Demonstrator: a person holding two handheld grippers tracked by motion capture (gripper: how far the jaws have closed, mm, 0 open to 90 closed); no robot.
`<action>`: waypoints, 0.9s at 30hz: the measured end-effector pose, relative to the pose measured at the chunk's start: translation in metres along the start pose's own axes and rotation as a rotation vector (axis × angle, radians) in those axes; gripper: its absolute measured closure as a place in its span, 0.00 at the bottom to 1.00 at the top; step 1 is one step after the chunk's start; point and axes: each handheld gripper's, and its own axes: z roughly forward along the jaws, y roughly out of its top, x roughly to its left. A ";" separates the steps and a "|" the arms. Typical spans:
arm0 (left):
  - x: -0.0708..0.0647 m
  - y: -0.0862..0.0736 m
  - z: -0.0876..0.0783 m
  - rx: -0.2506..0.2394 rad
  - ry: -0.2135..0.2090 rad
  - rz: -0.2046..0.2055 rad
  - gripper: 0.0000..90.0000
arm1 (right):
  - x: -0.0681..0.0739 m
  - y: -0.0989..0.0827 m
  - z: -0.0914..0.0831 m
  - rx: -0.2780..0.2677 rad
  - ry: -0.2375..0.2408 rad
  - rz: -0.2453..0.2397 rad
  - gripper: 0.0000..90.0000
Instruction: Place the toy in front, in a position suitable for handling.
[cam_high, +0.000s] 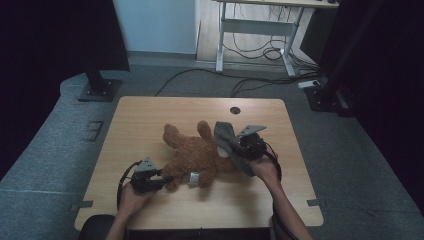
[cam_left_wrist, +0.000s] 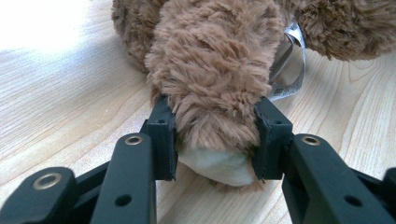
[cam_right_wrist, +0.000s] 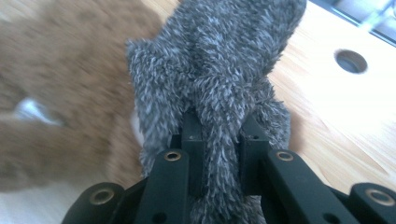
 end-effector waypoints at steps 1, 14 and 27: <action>0.000 0.000 0.000 0.000 0.000 0.000 0.64 | 0.000 0.000 0.000 0.000 0.000 0.000 0.85; 0.000 0.000 0.000 -0.001 -0.001 -0.001 0.64 | -0.016 -0.031 0.004 0.024 -0.043 0.093 0.85; 0.001 0.000 0.000 -0.002 -0.002 -0.008 0.64 | -0.030 -0.067 0.022 0.119 -0.075 0.145 0.85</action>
